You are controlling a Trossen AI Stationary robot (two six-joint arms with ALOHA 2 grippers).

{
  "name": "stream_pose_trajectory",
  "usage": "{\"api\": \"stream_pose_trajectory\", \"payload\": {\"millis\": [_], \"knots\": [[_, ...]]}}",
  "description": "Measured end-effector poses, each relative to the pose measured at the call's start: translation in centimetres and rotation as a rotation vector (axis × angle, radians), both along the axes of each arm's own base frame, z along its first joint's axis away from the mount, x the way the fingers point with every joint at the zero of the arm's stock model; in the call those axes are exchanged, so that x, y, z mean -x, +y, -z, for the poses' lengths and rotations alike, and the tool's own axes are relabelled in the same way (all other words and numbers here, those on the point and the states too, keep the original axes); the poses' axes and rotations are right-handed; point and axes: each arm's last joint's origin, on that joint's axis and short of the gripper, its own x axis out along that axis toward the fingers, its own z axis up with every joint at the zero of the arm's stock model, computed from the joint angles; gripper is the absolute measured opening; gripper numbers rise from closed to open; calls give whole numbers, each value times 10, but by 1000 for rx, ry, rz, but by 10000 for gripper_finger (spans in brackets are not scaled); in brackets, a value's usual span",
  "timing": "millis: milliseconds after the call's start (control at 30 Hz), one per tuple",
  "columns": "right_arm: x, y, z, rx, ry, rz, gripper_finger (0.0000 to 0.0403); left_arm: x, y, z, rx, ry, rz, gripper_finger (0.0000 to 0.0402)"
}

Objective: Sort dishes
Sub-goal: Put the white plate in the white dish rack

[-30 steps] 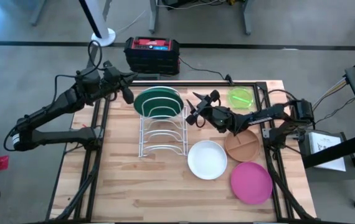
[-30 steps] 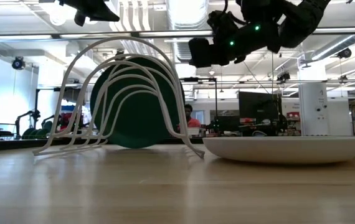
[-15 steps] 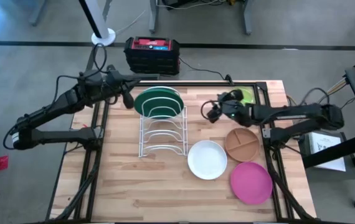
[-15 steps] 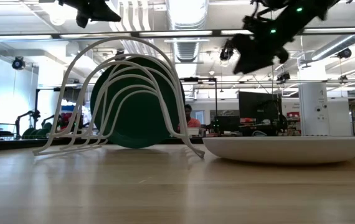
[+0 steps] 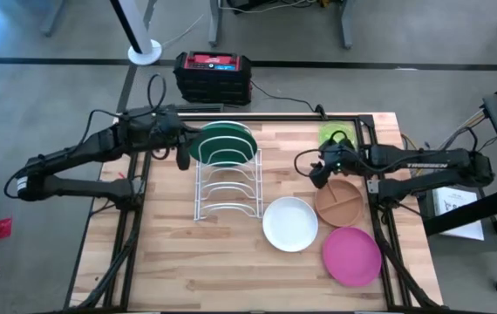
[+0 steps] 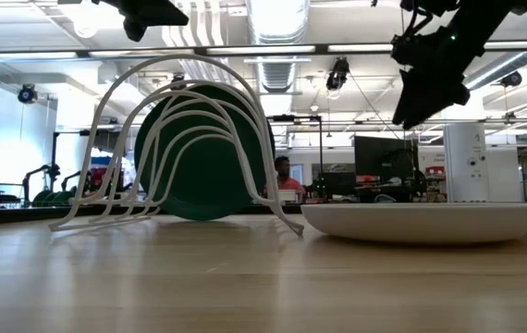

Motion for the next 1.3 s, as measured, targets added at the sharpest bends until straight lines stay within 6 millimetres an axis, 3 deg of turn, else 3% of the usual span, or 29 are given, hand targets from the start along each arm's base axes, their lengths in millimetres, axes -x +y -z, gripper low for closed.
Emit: {"api": "stream_pose_trajectory", "payload": {"millis": [333,567,733,933,1300], "knots": [[-19,10,40,-152,112,-144,192,-13,-10,8,34,40,63,0],[-37,19,76,-183,154,-241,188,-10,-14,2,30,15,77,0],[-47,23,90,-193,176,-281,181,-8,-15,2,33,11,75,0],[-54,24,97,-195,167,-317,181,-9,-14,3,37,23,74,0],[-53,25,91,-215,149,-355,179,-12,-14,6,43,40,74,0]]}}
